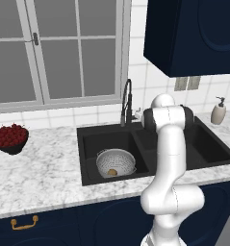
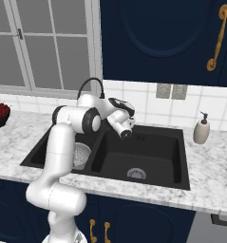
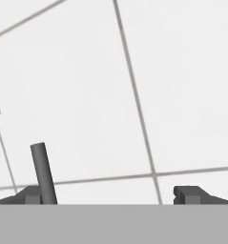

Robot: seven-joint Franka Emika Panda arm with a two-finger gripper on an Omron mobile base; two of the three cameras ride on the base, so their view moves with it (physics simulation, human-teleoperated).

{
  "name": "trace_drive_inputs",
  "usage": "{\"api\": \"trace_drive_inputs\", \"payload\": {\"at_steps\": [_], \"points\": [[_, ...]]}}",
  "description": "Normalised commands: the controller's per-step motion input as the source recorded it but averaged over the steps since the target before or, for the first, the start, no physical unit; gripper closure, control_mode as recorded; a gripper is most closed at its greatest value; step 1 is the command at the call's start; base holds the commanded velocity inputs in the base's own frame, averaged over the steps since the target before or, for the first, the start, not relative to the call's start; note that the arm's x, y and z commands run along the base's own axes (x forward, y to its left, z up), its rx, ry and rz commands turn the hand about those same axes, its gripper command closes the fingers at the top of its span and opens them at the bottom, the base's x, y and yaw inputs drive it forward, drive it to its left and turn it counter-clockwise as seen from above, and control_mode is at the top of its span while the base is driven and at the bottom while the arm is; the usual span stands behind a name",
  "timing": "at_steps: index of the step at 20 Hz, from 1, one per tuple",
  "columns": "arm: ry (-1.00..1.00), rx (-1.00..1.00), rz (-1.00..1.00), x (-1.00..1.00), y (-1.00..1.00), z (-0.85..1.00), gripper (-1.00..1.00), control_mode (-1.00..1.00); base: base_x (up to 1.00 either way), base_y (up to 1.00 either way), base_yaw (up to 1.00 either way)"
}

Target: Put the colander in the sink, put the kiwi in the colander, and turn on the sink faucet and pour water over the colander.

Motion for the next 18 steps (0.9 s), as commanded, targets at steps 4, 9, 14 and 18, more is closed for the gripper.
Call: {"api": "trace_drive_inputs", "payload": {"at_steps": [4, 9, 14, 18], "points": [[0.0, 0.02, 0.0, -0.01, -0.97, 0.0, -1.0, -1.0, 0.0, 0.0, 0.0], [0.0, 0.06, 0.0, 0.0, -1.0, 0.0, -1.0, -1.0, 0.0, 0.0, 0.0], [0.0, 0.05, 0.0, 0.0, -1.0, 0.0, -1.0, -1.0, 0.0, 0.0, 0.0], [0.0, 0.05, 0.0, 0.0, -1.0, 0.0, -1.0, -1.0, 0.0, 0.0, 0.0]]}}
